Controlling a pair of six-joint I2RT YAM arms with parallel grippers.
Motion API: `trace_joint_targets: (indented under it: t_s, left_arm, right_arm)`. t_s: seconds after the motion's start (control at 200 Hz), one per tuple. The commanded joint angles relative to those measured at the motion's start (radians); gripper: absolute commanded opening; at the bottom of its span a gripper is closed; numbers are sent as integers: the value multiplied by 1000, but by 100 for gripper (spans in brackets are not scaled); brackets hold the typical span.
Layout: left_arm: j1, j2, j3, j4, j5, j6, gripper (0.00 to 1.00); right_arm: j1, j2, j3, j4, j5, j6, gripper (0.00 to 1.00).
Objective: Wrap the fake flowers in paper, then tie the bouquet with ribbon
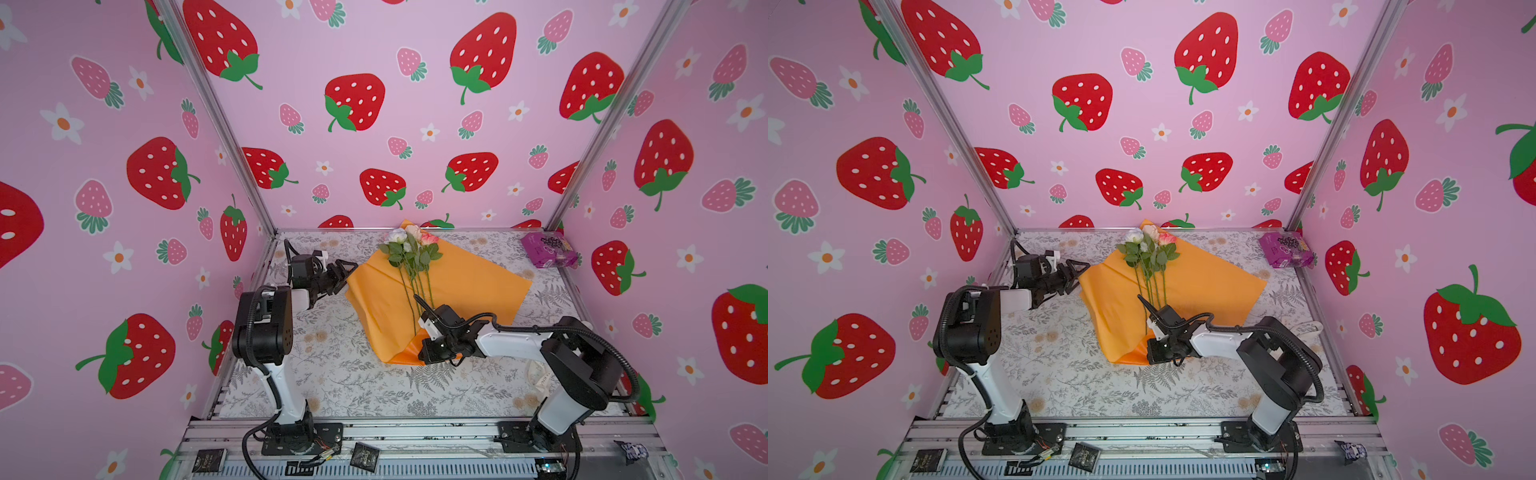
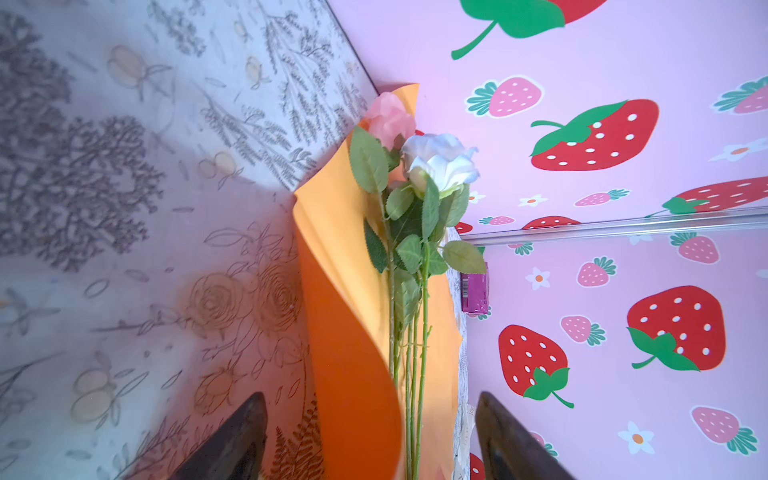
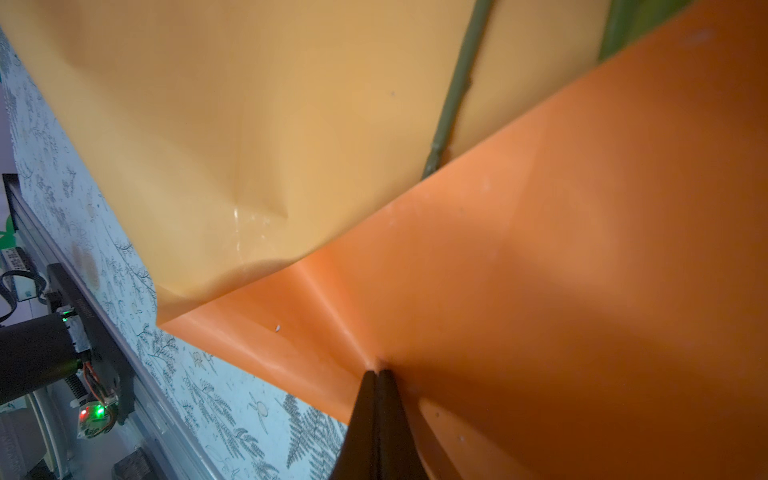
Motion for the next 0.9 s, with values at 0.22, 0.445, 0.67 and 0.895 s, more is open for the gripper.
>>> trace_joint_targets:
  t_s: [0.22,0.445,0.67,0.895]
  left_arm:
    - [-20,27,79,-229,76,139,78]
    - [-11,-73,91,-475,139,309,71]
    - [-19,-39,69,-422,293,251,69]
    - [-72,-71,-15,-214,312,64,69]
  right_arm:
    - [-10,47,5,-72,55,-6,2]
    - [-15,39,7,-80,60,-11,2]
    - [-18,33,6,-80,61,-17,2]
    - [-21,23,-2,-78,80,-7,2]
